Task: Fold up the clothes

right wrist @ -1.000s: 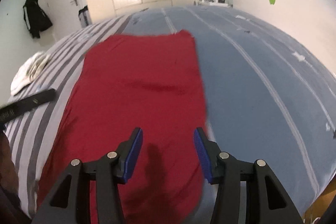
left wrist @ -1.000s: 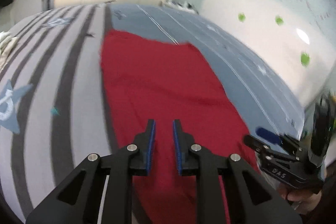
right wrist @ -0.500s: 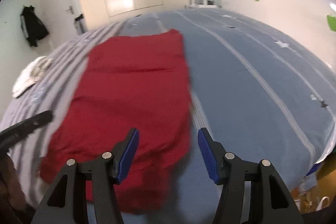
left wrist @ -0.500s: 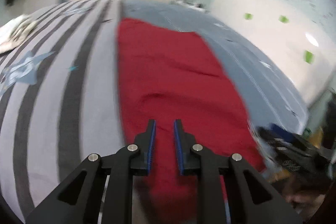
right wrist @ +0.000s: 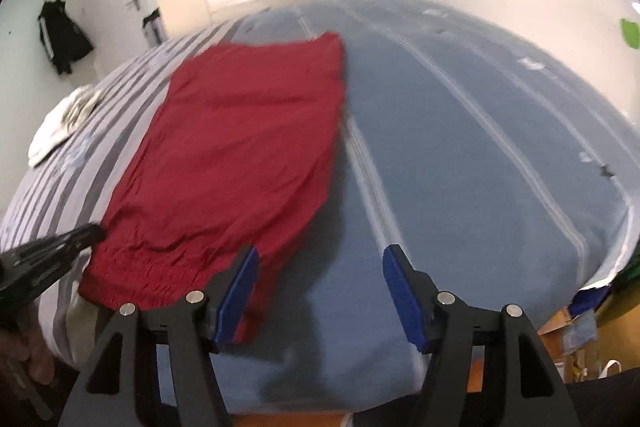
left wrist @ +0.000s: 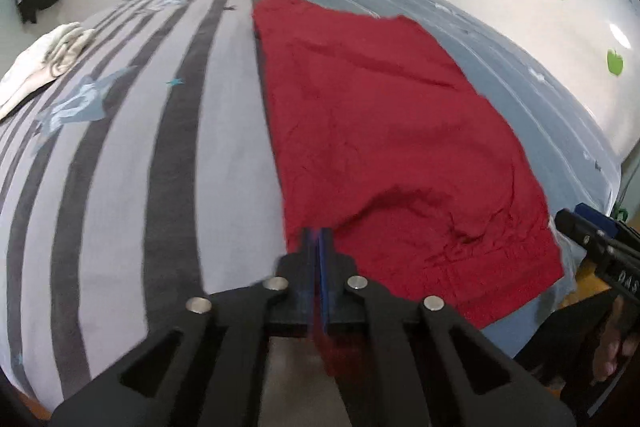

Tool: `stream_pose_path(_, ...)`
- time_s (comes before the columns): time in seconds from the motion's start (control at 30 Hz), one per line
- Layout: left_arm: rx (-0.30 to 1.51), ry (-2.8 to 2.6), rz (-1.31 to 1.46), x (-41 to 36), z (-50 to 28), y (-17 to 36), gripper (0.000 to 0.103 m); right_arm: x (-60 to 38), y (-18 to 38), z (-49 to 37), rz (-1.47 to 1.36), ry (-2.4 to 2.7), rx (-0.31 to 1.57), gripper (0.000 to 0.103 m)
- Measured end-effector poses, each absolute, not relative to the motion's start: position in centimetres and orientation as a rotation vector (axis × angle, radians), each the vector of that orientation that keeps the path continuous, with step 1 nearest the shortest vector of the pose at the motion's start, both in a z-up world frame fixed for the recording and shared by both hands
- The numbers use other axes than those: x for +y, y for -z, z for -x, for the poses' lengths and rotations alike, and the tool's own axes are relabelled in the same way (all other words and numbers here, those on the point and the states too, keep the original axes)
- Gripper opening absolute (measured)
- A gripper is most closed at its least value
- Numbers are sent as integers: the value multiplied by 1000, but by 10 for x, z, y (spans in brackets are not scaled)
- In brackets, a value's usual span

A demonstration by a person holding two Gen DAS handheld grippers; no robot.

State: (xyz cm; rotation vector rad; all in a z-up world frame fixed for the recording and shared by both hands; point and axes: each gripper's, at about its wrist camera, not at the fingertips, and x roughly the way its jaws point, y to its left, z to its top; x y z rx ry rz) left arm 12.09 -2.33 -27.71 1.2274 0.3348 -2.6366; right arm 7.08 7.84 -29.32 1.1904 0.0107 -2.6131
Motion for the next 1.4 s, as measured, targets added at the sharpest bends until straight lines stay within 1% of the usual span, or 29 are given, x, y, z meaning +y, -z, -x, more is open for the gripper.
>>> stream_pose_path(0.03,352,2626,-1225,-24,-123,274,18,83,292,-68,-1198,2620,-8,60)
stream_pose_path(0.1,407,2615,-1228,-28,-130,271,21,90,293,-68,-1211,2622,-40,60)
stream_pose_path(0.17,462,2610,-1226,-31,-139,269,27,90,294,-69,-1222,2605,-45,60)
stream_pose_path(0.2,487,2611,-1222,-32,-143,268,34,88,295,-69,-1230,2596,-43,60)
stream_pose_path(0.23,505,2616,-1213,-31,-146,267,44,86,298,-69,-1244,2586,-34,60)
stream_pose_path(0.27,521,2619,-1209,-31,-146,267,50,84,300,-70,-1259,2576,-26,60)
stream_pose_path(0.3,537,2618,-1213,-31,-146,268,57,82,303,-70,-1273,2567,-18,60)
stream_pose_path(0.33,554,2617,-1220,-31,-147,270,60,80,306,-70,-1288,2557,-12,60)
stream_pose_path(0.4,575,2600,-1264,-31,-137,279,62,82,312,-66,-1321,2543,-9,61)
stream_pose_path(0.53,611,2568,-1368,-26,-129,304,62,83,327,-62,-1402,2497,-56,61)
stream_pose_path(0.6,613,2595,-1355,-22,-129,305,62,85,334,-61,-1440,2462,-100,61)
stream_pose_path(0.63,620,2614,-1364,-20,-129,305,51,86,335,-60,-1444,2456,-118,61)
stream_pose_path(0.67,627,2632,-1379,-17,-127,305,44,87,336,-60,-1445,2449,-131,61)
stream_pose_path(0.73,555,2646,-1380,-10,-126,303,41,89,336,-60,-1443,2436,-161,61)
stream_pose_path(0.8,531,2652,-1370,-8,-127,305,38,90,337,-61,-1436,2424,-182,61)
stream_pose_path(0.87,544,2648,-1365,-11,-128,307,31,86,335,-62,-1427,2416,-173,61)
stream_pose_path(0.93,508,2655,-1357,-11,-129,307,21,83,334,-65,-1412,2403,-155,61)
stream_pose_path(1.0,461,2657,-1357,-11,-130,305,17,78,333,-66,-1398,2393,-136,61)
stream_pose_path(1.13,497,2640,-1367,-10,-125,306,16,72,333,-65,-1411,2383,-102,61)
stream_pose_path(1.23,489,2644,-1375,-9,-124,307,17,74,333,-64,-1415,2375,-122,61)
stream_pose_path(1.27,512,2638,-1370,-11,-124,307,18,75,332,-64,-1415,2369,-135,61)
stream_pose_path(1.3,572,2632,-1370,-16,-124,307,19,78,332,-63,-1412,2356,-160,61)
stream_pose_path(1.33,641,2625,-1371,-21,-126,307,24,80,332,-63,-1410,2342,-185,61)
stream_pose_path(1.4,782,2607,-1369,-32,-128,306,28,85,332,-62,-1404,2314,-234,61)
